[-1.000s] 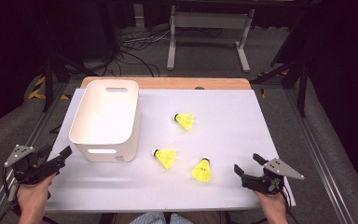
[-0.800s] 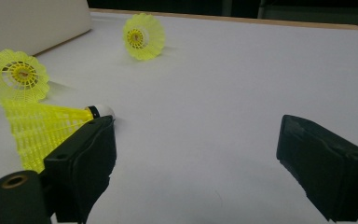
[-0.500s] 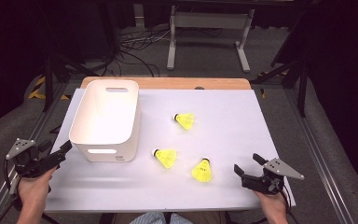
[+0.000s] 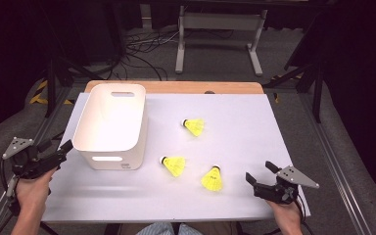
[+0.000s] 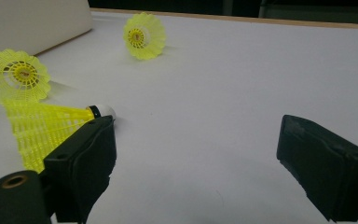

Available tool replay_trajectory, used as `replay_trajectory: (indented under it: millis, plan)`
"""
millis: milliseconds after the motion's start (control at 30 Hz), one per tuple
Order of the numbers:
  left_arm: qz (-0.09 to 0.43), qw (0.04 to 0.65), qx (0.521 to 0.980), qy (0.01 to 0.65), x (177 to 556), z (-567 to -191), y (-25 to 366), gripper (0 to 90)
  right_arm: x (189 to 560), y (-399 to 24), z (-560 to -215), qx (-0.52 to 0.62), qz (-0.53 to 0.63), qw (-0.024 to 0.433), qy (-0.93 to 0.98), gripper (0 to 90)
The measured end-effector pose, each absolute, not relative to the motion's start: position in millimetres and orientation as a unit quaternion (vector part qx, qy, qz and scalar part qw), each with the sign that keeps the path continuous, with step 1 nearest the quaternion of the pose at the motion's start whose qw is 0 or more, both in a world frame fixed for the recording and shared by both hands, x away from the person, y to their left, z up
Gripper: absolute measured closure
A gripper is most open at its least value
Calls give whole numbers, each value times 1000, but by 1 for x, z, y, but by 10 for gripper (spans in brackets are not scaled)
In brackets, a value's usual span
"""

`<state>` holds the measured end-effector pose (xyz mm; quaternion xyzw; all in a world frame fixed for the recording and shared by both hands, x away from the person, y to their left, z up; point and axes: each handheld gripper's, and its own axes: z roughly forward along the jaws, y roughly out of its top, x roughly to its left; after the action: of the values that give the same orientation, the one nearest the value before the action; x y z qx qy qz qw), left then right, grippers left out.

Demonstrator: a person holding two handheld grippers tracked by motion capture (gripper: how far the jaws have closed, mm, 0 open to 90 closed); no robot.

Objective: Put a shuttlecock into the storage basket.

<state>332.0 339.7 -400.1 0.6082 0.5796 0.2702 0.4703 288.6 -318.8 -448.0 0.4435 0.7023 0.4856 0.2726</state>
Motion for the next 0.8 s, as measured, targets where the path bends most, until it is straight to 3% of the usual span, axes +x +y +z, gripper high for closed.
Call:
replay_trajectory:
  millis: [800]
  plan:
    - [286,465,611,573,342,-370,338,218,289,-319,-448,445,487,270,702,123]
